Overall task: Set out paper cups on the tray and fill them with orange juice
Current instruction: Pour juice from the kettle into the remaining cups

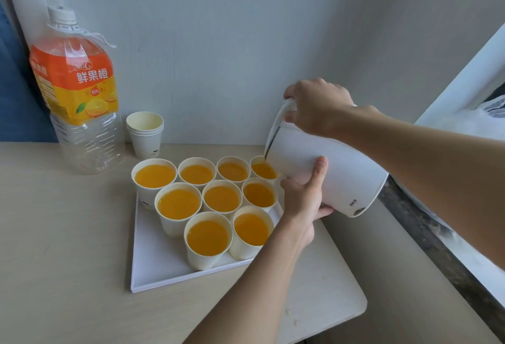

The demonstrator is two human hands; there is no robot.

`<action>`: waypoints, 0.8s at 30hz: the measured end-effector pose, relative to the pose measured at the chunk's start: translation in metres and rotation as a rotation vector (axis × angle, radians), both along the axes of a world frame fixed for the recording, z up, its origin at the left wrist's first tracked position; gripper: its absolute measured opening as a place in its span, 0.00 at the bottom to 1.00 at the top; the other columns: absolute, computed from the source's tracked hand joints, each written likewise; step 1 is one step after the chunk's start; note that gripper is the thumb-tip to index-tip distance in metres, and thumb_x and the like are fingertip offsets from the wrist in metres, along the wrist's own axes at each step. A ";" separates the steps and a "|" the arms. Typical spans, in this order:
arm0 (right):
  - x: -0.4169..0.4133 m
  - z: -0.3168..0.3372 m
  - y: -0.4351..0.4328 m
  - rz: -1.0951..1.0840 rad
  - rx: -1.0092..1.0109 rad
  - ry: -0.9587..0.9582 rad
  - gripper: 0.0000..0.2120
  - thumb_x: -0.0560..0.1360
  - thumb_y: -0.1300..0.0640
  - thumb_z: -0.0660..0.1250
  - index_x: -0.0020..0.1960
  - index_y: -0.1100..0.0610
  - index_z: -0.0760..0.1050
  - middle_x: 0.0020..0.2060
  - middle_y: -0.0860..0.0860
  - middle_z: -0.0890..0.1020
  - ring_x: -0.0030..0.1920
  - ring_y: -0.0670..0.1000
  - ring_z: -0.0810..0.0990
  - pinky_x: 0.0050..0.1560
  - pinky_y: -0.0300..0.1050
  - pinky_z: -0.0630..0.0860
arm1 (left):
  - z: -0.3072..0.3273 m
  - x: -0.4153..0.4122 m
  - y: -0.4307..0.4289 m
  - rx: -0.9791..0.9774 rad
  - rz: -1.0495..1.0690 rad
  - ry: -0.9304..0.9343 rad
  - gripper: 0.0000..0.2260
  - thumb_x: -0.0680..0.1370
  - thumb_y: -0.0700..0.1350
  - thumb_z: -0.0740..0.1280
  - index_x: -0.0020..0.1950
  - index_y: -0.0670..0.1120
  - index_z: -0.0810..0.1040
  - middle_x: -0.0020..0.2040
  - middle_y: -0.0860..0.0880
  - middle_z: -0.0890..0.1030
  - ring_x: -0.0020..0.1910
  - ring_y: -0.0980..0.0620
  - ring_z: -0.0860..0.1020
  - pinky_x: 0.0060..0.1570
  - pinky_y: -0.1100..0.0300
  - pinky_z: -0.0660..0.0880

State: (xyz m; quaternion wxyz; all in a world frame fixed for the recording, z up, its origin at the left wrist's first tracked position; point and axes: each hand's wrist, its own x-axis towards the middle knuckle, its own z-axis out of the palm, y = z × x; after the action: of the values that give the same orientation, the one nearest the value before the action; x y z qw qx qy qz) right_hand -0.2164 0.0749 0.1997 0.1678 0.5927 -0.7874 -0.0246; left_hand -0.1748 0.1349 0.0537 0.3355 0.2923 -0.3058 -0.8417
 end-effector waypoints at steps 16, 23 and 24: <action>0.007 -0.006 -0.021 0.133 0.026 0.236 0.14 0.77 0.58 0.66 0.62 0.54 0.77 0.55 0.54 0.81 0.56 0.59 0.78 0.49 0.48 0.69 | 0.009 -0.003 -0.001 0.079 -0.012 0.163 0.41 0.65 0.61 0.75 0.74 0.52 0.65 0.62 0.41 0.78 0.61 0.40 0.81 0.59 0.38 0.80; 0.013 -0.008 -0.025 0.166 0.037 0.269 0.14 0.77 0.58 0.65 0.62 0.55 0.77 0.55 0.54 0.81 0.55 0.59 0.77 0.51 0.49 0.70 | 0.011 0.000 -0.002 0.108 0.007 0.176 0.40 0.65 0.60 0.75 0.74 0.52 0.66 0.62 0.41 0.78 0.62 0.39 0.80 0.60 0.37 0.79; 0.014 -0.008 -0.025 0.167 0.039 0.280 0.14 0.77 0.59 0.66 0.62 0.54 0.77 0.55 0.54 0.81 0.55 0.58 0.78 0.51 0.49 0.70 | 0.012 0.000 -0.002 0.112 0.009 0.183 0.40 0.65 0.60 0.75 0.74 0.52 0.66 0.62 0.41 0.78 0.62 0.39 0.80 0.60 0.37 0.79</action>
State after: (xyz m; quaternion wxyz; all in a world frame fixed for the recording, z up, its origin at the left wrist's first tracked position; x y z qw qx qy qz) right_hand -0.2025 0.0497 0.1920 0.2657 0.6501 -0.7036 -0.1082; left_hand -0.1749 0.1327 0.0652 0.3488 0.2339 -0.2253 -0.8791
